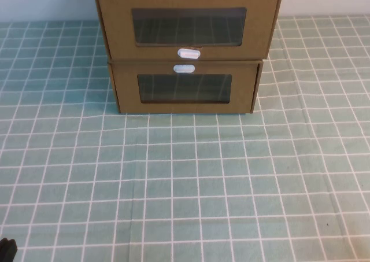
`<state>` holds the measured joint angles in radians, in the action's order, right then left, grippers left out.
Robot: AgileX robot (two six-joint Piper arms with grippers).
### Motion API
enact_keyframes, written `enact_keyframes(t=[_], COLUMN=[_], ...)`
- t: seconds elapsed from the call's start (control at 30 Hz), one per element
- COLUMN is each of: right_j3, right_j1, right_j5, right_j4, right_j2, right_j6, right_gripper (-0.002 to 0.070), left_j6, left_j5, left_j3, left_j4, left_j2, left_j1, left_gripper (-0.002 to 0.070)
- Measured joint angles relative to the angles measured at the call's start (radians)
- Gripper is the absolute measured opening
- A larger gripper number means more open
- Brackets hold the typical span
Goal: Open the shoe box
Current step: 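Pull the top drawer of the cardboard box fully open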
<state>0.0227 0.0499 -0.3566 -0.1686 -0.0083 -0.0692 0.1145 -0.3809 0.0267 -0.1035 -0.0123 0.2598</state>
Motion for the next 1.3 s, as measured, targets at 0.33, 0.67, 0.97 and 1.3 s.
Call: enact_keyframes(t=[0.33,0.67,0.97,1.3], right_j3=[0.0,0.0,0.0,0.0], right_j1=[0.0,0.0,0.0,0.0], right_j5=[0.0,0.0,0.107,0.566], right_j4=[0.0,0.0,0.0,-0.002], right_j2=[0.0,0.0,0.0,0.0], right_j6=[0.0,0.0,0.0,0.0], right_gripper=[-0.0013,-0.0013,-0.0013,-0.0013], left_j6=[0.002,0.002,0.002,0.002], left_j5=[0.0,0.002,0.064,0.614], left_j3=[0.0,0.0,0.0,0.0], left_j4=[0.002,0.002,0.002,0.002], left_j2=[0.0,0.0,0.0,0.0], left_j1=[0.0,0.0,0.0,0.0], left_gripper=[-0.0004,-0.0004,-0.0004,-0.0004])
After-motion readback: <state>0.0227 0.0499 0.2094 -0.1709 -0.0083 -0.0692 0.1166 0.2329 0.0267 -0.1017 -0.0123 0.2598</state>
